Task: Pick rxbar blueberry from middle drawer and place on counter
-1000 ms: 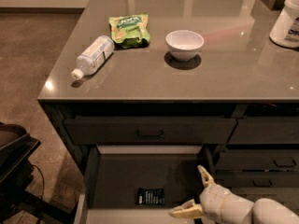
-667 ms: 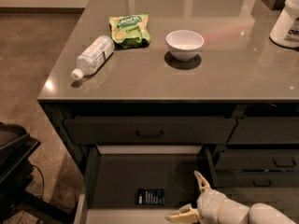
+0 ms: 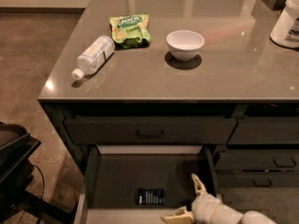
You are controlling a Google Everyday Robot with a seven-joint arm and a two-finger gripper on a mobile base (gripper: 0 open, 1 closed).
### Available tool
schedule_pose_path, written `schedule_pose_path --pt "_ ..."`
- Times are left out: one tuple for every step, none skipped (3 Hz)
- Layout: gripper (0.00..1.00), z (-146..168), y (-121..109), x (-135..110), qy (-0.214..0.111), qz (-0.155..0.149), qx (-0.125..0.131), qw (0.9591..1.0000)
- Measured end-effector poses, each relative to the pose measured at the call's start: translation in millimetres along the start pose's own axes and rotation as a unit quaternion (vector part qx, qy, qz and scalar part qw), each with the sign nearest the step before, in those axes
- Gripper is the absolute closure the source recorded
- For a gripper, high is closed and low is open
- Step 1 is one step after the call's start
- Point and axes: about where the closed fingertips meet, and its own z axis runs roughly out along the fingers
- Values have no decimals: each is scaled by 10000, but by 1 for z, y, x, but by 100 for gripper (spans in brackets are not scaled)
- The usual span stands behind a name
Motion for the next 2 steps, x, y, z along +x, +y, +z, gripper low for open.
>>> schedule_pose_path --pt "0 74 9 19 -502 -247 71 9984" --pt "0 83 15 18 -530 -240 -38 9983"
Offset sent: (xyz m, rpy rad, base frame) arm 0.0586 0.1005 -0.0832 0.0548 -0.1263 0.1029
